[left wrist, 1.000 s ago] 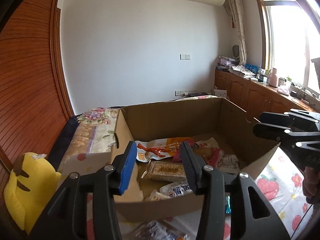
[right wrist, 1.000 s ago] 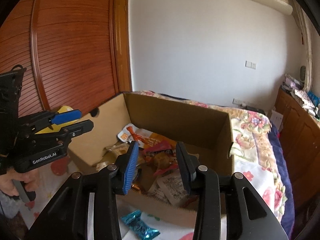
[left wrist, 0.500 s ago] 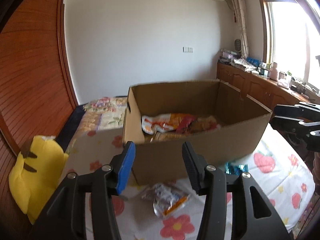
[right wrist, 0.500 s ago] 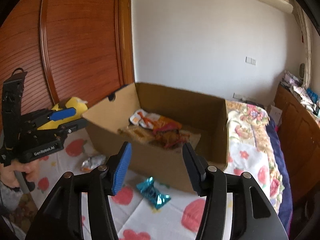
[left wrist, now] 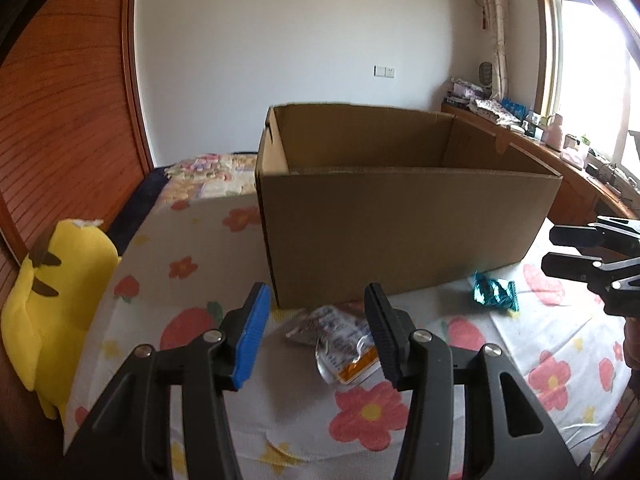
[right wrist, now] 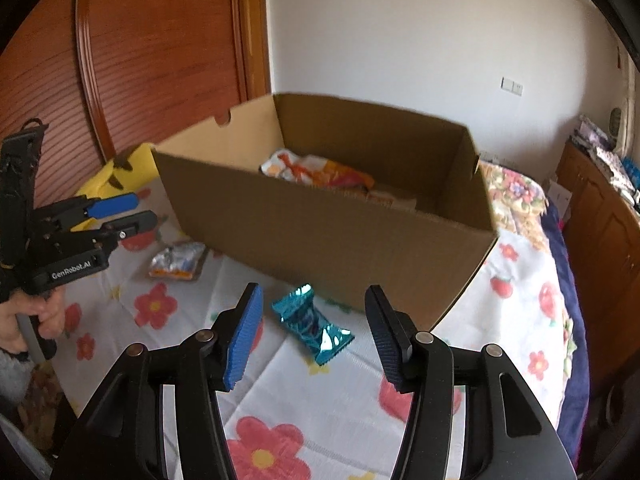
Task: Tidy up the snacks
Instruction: 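Move left tool to clear foil packet while right tool moves to teal candy, then close left tool on clear foil packet while right tool closes on teal candy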
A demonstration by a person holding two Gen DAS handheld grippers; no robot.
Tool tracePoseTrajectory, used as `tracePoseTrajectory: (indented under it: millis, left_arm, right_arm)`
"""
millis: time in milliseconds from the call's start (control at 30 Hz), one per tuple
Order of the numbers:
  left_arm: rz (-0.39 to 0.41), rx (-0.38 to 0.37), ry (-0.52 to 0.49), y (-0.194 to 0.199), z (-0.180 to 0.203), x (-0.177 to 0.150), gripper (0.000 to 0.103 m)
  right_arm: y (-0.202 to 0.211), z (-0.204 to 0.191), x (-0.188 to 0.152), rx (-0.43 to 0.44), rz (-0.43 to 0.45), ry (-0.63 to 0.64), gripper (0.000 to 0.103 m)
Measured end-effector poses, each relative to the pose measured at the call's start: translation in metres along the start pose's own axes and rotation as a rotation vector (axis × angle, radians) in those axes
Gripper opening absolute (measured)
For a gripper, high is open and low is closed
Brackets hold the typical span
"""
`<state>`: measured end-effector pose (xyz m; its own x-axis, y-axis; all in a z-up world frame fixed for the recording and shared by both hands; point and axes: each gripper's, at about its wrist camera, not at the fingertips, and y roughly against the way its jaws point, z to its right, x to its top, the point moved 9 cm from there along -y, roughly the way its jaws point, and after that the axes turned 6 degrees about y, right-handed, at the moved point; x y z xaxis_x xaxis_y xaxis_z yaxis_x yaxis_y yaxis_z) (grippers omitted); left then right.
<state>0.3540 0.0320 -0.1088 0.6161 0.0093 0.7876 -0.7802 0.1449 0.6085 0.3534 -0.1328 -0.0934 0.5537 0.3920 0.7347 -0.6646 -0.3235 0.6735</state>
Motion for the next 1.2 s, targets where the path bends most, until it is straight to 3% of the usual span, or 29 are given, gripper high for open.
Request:
tracePoseTrajectory:
  millis: [733,1200]
  left_arm:
    - [-0.086,-0.014,0.031,-0.025,0.000,-0.013,0.050]
    - [-0.122,-0.020,0.048,-0.038,0.010,-0.018,0.053]
  right_arm:
    - [-0.081,-0.009,-0.031,0.038,-0.198,0.130,0.054]
    - [-0.084,-0.006,-0.030,0.089,-0.180,0.098,0.052]
